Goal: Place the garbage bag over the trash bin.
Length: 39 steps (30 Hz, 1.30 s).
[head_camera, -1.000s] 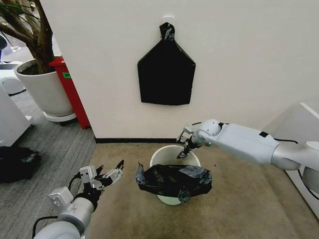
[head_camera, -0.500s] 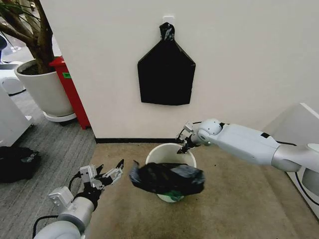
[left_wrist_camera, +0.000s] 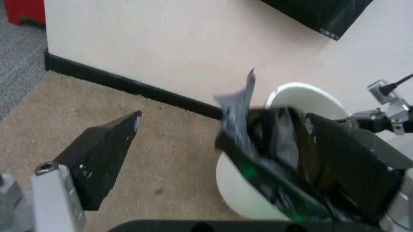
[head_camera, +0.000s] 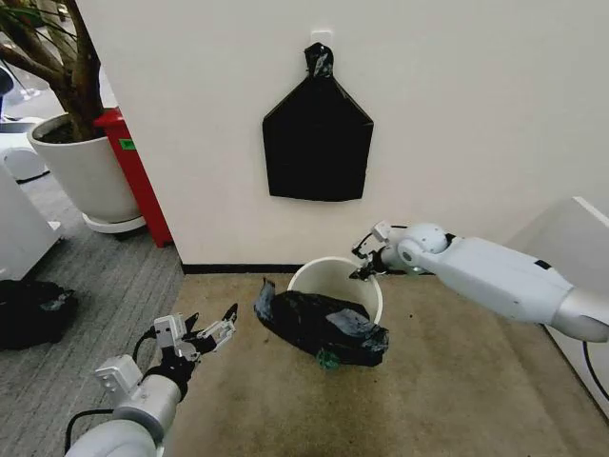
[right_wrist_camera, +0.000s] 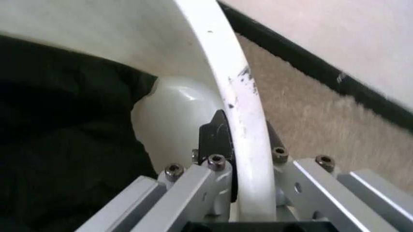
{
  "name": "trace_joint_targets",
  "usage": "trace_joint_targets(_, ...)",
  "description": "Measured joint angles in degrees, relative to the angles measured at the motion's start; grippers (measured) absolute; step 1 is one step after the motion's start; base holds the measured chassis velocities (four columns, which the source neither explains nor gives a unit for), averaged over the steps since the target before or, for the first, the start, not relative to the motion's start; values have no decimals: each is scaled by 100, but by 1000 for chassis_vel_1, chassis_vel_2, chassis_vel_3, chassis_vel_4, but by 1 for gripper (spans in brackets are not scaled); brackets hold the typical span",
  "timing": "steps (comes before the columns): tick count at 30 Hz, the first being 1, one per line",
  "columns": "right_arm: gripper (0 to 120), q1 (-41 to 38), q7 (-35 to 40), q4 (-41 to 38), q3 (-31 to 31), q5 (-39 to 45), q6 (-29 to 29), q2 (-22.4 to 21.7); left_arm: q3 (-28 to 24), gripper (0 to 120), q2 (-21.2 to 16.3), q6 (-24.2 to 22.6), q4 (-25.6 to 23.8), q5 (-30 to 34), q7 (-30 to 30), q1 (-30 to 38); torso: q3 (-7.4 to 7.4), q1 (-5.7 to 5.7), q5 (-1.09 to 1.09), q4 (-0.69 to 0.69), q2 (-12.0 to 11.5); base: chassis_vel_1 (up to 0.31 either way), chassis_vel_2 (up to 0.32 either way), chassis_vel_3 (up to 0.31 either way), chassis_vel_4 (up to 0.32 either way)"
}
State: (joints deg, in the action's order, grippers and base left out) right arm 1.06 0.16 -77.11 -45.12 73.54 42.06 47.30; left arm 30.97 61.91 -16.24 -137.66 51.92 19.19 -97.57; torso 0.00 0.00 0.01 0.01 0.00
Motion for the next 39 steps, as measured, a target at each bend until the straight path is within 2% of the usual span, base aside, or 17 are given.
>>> trace_joint_targets(1,0,150,483,-205,211,513,0,-106,-8,100,5,9,4,-16,-5,6,-1,0,-1,-2,0,0,0,0,0)
trace_joint_targets(3,0,195,613,-255,268,627,0,-127,-12,100,6,14,8,-23,-9,9,-1,0,-2,-2,0,0,0,0,0)
trace_joint_targets(5,0,710,2076,-780,956,1770,2,-225,-21,100,7,48,39,-74,-26,15,0,0,1,-3,0,0,0,0,0)
trace_joint_targets(9,0,1537,4214,-1515,2238,3285,-10,-117,-32,100,-30,71,63,-110,-43,40,-2,-1,-2,1,1,0,0,0,0)
trace_joint_targets(10,0,1734,4677,-1679,2493,3534,-13,-71,-35,100,-49,73,64,-110,-44,54,-1,-1,-1,1,1,0,0,0,0)
trace_joint_targets(11,0,1734,4677,-1679,2493,3534,-13,-71,-35,100,-49,73,64,-110,-44,54,-1,-1,-1,1,1,0,0,0,0)
trace_joint_targets(13,0,2140,5595,-2046,2933,3893,-81,6,-41,100,-88,74,70,-110,-44,77,-1,-1,0,0,1,0,0,0,0)
trace_joint_targets(17,0,2670,6875,-2656,3359,4402,-748,124,-50,100,-130,74,81,-109,-43,102,-1,-1,-2,-2,1,0,0,0,0)
trace_joint_targets(19,0,2738,7032,-2727,3395,4412,-887,150,-53,100,-133,74,82,-109,-42,104,0,-1,-2,0,1,0,0,0,0)
trace_joint_targets(21,0,2988,7487,-2980,3566,4414,-1368,243,-79,100,-144,76,91,-116,-40,118,-1,-1,-2,1,1,0,0,0,0)
trace_joint_targets(25,0,3393,7670,-3244,3778,4200,-1673,306,-149,100,-149,94,132,-167,-37,147,-1,-1,-1,0,1,0,0,0,0)
trace_joint_targets(39,0,4402,7259,-3253,4142,3382,-1772,505,-215,100,-31,177,122,-343,-28,24,-1,-1,-1,0,1,0,0,0,0)
